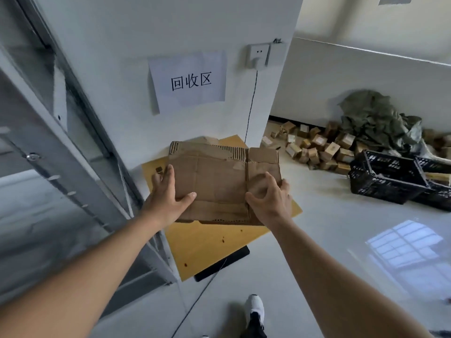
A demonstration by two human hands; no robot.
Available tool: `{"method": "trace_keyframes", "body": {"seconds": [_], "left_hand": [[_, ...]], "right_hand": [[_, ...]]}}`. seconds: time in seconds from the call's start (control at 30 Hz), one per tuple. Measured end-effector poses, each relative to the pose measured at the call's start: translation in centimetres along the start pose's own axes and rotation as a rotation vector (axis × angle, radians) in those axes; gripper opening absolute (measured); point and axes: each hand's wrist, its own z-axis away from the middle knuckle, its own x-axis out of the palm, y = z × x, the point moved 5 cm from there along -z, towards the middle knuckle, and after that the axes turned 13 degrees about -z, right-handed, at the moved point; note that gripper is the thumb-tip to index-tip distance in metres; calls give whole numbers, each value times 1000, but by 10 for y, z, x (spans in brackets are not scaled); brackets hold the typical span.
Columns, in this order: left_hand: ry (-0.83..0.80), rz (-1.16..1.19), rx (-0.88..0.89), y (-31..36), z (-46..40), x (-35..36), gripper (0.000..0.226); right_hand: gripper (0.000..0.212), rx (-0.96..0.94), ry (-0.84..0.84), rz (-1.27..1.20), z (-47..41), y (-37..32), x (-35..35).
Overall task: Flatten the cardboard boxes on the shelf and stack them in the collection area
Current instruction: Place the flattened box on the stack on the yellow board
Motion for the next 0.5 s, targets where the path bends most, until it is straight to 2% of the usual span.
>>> {"method": "trace_keyframes", "body": {"seconds": [0.17,0.5], "left_hand": [[-18,-80,-136,-10,-46,22,109],[-2,-50,-362,-8,-126,59,101]], "right_hand": [[82,-8,-134,5,-71,8,35],[75,-72,-350,39,-208,13,91]]}}
